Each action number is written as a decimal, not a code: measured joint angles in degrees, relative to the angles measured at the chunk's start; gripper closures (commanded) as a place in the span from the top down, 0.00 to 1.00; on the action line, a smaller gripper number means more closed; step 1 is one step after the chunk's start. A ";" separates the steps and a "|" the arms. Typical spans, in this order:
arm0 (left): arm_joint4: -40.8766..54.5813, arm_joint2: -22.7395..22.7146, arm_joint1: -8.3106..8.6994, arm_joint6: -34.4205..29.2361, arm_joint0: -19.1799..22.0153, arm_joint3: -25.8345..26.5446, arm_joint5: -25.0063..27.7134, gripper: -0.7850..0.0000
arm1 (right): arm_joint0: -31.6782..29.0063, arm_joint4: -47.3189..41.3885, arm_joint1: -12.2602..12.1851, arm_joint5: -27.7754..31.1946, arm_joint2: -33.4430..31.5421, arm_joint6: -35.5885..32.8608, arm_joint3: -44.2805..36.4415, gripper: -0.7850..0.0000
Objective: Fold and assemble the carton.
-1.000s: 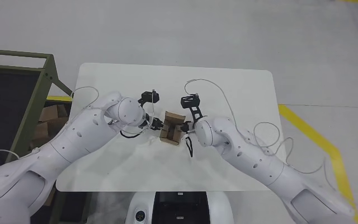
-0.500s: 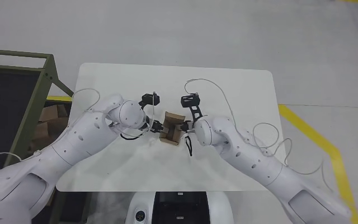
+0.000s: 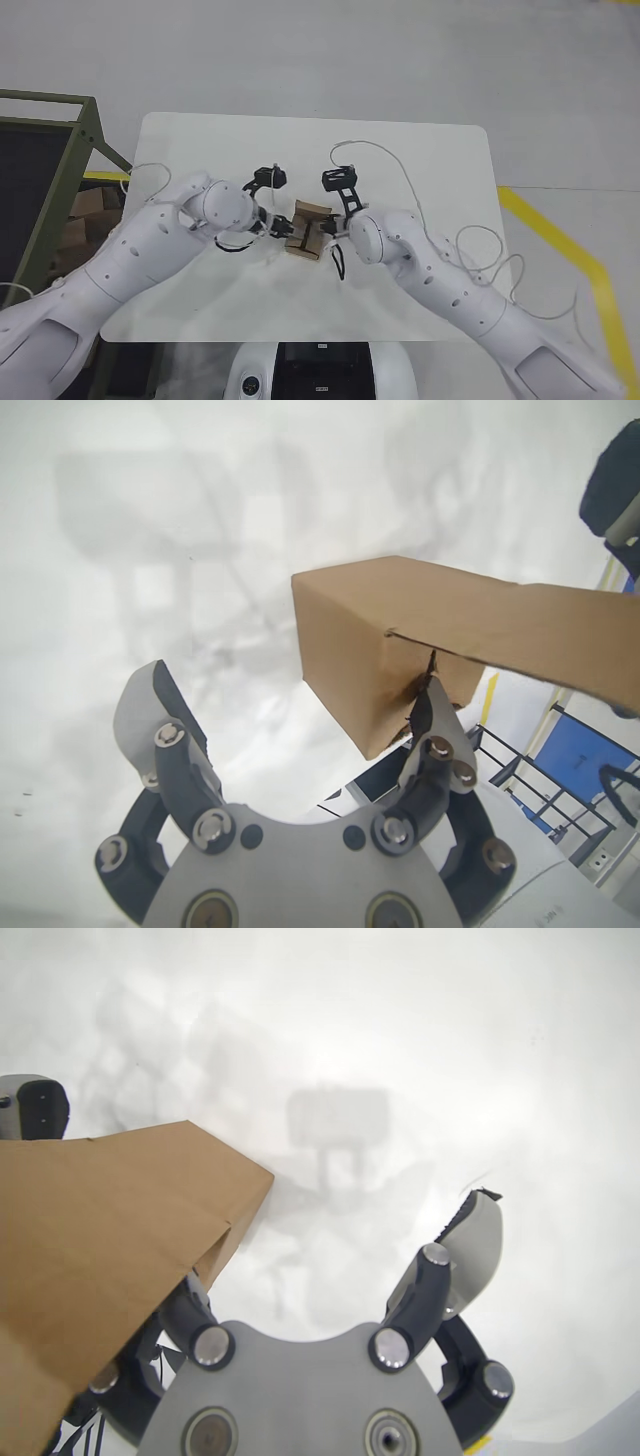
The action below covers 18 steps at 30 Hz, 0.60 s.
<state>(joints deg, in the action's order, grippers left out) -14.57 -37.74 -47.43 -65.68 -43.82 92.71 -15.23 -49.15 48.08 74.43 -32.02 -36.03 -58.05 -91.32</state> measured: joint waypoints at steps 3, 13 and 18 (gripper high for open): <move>1.02 -2.06 0.66 -0.44 -1.13 0.90 1.72 1.00 | -2.30 -0.14 -0.70 2.52 -2.19 1.56 -2.28 1.00; 13.01 -15.14 4.36 -2.45 -7.18 1.81 14.68 1.00 | -12.20 -6.35 -3.73 16.37 -13.69 6.71 -9.98 1.00; 21.11 -21.28 5.62 -2.56 -11.07 1.99 20.36 1.00 | -16.68 -12.69 -4.89 24.69 -19.86 9.29 -12.23 1.00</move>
<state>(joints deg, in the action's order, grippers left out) 6.55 -59.03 -41.81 -68.24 -54.90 94.70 5.14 -65.83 35.39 69.54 -7.33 -55.89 -48.75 -103.55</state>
